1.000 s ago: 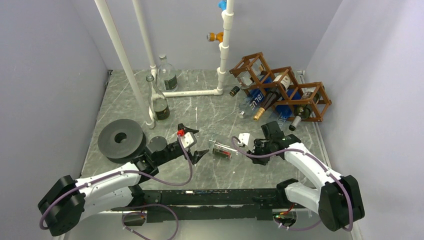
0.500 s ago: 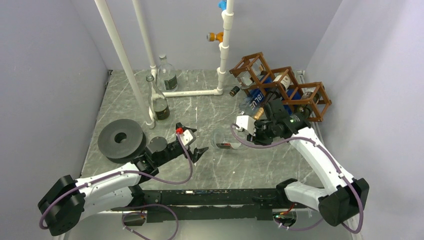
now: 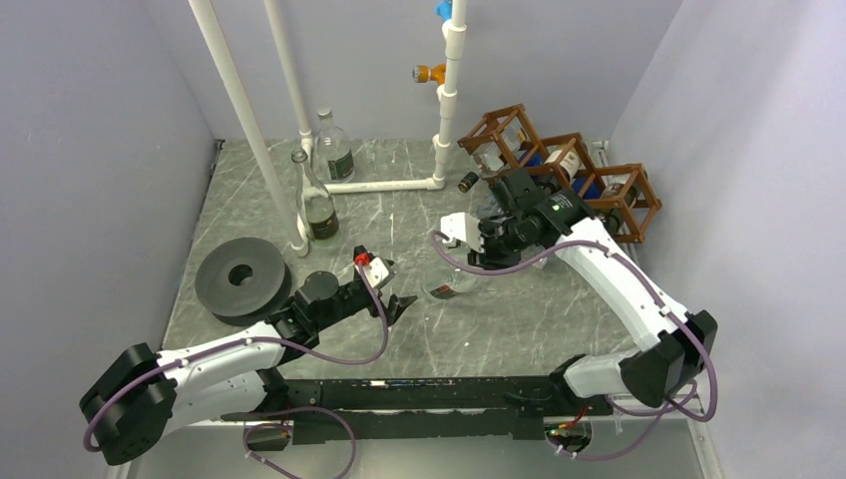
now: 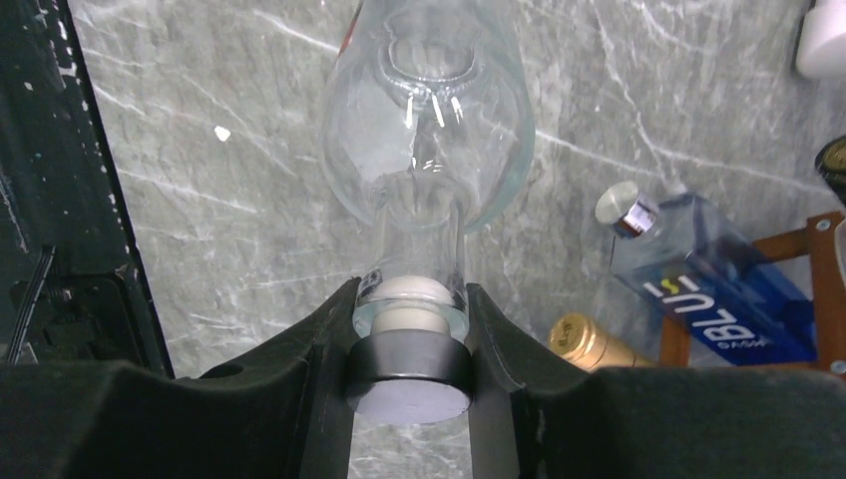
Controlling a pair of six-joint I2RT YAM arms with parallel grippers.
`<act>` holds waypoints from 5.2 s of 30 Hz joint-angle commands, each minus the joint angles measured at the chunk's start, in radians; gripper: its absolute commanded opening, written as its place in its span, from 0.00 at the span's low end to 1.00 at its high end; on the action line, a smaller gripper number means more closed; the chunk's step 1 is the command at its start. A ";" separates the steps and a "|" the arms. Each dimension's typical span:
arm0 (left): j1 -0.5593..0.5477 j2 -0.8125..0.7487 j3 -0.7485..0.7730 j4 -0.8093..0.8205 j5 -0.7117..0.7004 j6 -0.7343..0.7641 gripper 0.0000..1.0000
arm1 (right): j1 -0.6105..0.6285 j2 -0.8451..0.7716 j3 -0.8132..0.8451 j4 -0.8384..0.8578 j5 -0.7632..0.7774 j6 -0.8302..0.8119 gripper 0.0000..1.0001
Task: Take the wine bottle off the wine rack
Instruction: Adjust the wine bottle at the center of the board, then pick up the wine bottle from the center of the board.
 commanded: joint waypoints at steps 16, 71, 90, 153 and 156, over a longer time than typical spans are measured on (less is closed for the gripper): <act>0.005 -0.162 0.015 -0.026 -0.002 -0.095 1.00 | 0.103 0.261 0.279 -0.045 -0.107 0.181 0.36; 0.020 -0.144 0.387 -0.432 -0.003 -0.608 0.99 | -0.813 -0.418 -0.477 0.616 -1.141 0.551 1.00; -0.212 0.177 0.887 -1.004 -0.596 -0.664 0.99 | -0.860 -0.530 -0.617 0.759 -1.119 0.593 1.00; -0.253 0.641 1.083 -0.988 -0.883 -0.568 0.11 | -0.855 -0.662 -0.643 0.734 -1.074 0.557 1.00; -0.251 0.592 1.064 -0.934 -0.890 -0.530 0.00 | -0.857 -0.656 -0.640 0.729 -1.081 0.556 1.00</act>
